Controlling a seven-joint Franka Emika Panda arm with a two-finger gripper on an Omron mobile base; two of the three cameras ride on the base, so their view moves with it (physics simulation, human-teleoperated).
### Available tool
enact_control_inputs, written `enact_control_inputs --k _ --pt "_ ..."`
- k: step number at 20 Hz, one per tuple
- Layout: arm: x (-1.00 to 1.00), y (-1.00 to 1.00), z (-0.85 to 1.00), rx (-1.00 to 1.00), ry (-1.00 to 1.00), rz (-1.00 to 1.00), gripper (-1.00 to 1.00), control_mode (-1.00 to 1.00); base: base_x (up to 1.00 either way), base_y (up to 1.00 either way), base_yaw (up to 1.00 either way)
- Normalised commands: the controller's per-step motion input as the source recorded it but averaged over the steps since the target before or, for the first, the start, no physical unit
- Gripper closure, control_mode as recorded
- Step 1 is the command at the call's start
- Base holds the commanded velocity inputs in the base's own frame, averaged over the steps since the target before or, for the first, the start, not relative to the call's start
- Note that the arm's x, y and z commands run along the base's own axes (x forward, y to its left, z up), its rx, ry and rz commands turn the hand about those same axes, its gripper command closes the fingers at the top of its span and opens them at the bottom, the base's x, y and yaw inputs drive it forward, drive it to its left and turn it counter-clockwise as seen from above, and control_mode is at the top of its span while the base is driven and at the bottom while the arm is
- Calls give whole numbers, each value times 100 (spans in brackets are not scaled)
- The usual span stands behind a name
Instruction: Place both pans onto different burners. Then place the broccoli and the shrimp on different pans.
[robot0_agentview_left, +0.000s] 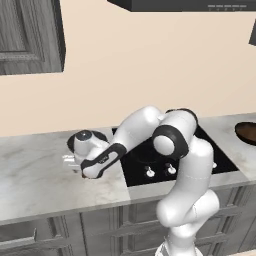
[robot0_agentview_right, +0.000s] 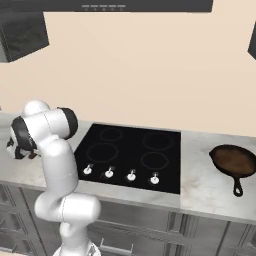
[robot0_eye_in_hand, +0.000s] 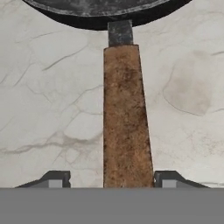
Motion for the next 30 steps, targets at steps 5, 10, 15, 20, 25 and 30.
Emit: enact_control_inputs --k 5,10,15,20,25,30 --pt "0 0 0 0 0 0 100 -100 0 0 0" --pt "0 -7 4 0 0 0 100 -100 0 0 0" --pt "0 -22 41 0 -4 -5 100 -100 0 0 0" --pt "-9 -38 35 0 -11 -10 100 -100 0 0 0" --pt "-18 -27 15 -5 -26 -2 100 -100 0 0 0" --pt "-32 -30 17 -1 -11 -4 100 -100 0 0 0"
